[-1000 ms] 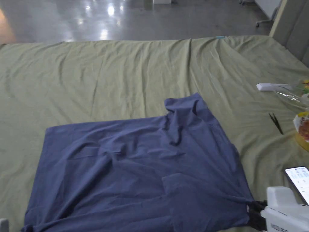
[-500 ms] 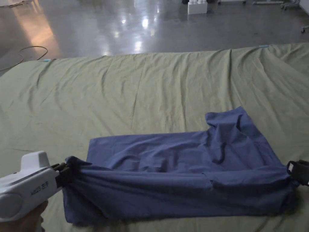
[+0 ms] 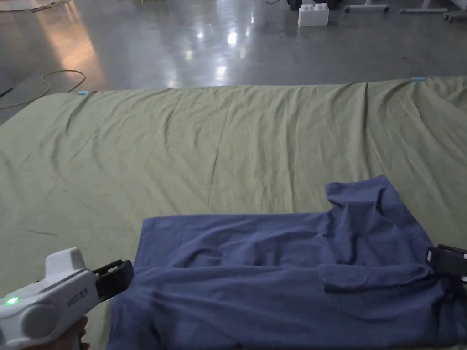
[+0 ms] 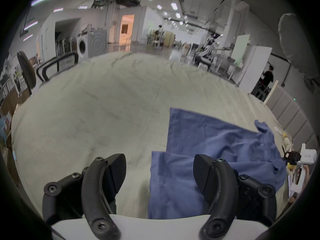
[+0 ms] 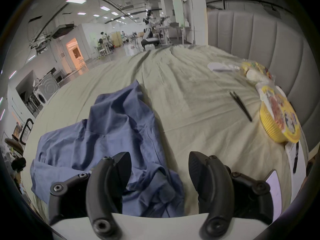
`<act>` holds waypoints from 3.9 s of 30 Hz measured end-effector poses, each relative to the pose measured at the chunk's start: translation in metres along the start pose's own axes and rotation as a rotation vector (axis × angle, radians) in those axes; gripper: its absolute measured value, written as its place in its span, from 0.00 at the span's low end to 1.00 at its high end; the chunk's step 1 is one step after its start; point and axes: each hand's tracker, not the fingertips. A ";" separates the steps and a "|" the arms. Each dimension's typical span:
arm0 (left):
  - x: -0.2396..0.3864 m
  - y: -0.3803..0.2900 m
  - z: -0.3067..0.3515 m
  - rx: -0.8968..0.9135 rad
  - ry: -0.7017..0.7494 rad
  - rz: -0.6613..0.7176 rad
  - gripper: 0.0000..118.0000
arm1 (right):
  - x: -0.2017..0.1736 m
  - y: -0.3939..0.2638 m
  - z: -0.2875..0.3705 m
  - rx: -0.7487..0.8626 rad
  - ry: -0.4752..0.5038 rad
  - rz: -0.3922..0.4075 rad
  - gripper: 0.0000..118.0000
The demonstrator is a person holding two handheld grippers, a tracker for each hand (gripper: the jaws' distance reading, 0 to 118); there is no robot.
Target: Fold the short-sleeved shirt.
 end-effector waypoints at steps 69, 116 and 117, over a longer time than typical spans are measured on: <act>0.041 -0.098 0.009 -0.268 -0.005 -0.303 0.08 | -0.017 -0.096 0.007 -0.043 -0.088 0.097 0.08; 0.071 -0.058 0.348 0.638 -0.166 -0.343 0.06 | -0.051 -0.113 0.317 0.619 0.205 0.124 0.09; 0.072 -0.058 0.349 0.632 -0.167 -0.339 0.00 | -0.052 -0.114 0.316 0.612 0.197 0.114 0.06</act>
